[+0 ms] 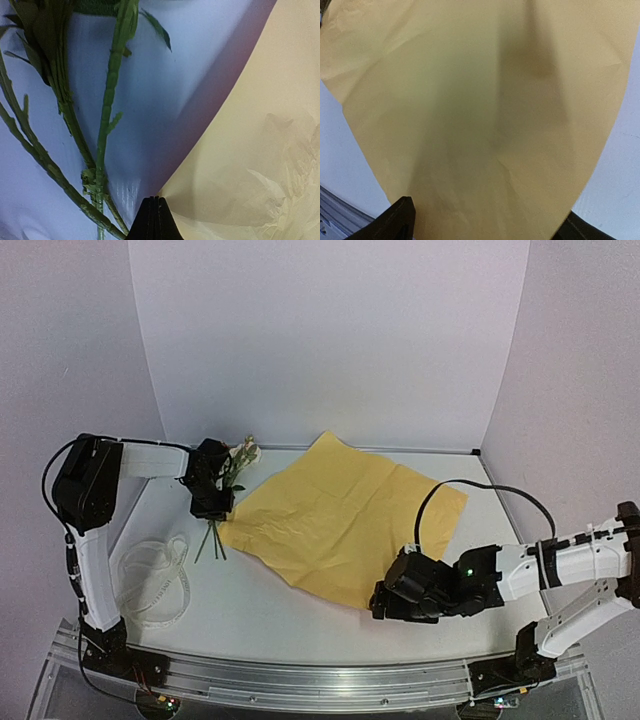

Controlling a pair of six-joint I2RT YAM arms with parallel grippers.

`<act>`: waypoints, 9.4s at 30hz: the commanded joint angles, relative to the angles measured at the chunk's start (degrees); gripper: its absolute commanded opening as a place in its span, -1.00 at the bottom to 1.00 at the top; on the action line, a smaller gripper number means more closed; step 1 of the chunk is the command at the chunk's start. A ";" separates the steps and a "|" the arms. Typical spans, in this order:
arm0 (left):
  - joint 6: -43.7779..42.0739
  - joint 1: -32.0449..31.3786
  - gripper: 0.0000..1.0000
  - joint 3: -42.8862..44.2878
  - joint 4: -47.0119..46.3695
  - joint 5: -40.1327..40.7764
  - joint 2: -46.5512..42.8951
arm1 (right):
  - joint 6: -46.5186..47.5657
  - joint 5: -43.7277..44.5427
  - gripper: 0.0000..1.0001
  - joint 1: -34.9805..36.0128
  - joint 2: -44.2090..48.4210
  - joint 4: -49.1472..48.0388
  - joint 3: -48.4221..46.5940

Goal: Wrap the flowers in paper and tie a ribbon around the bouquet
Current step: Adjust the flattened wrapping paper at the center of the board, then pick up the fake flower from the corner of the board, then place the fake flower on the flattened wrapping paper.

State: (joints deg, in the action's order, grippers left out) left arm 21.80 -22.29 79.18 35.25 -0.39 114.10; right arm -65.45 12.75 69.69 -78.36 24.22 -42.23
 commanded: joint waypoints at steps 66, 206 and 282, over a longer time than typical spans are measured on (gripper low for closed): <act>1.06 -27.02 0.00 7.43 -6.36 -4.79 8.26 | 18.78 -34.70 0.66 -64.62 -30.78 -0.98 -27.49; 12.68 -6.49 0.16 -11.45 -1.08 15.06 -18.74 | 33.80 -23.95 -1.00 -62.86 -7.72 11.77 -7.88; 27.28 -28.96 -1.00 32.76 -1.92 14.24 9.09 | 32.40 -24.40 0.41 -58.77 12.16 29.85 -2.16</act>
State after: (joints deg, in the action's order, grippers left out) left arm 41.04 -46.91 106.13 39.73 13.27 117.61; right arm -33.68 -13.11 10.66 -68.48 52.12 -45.47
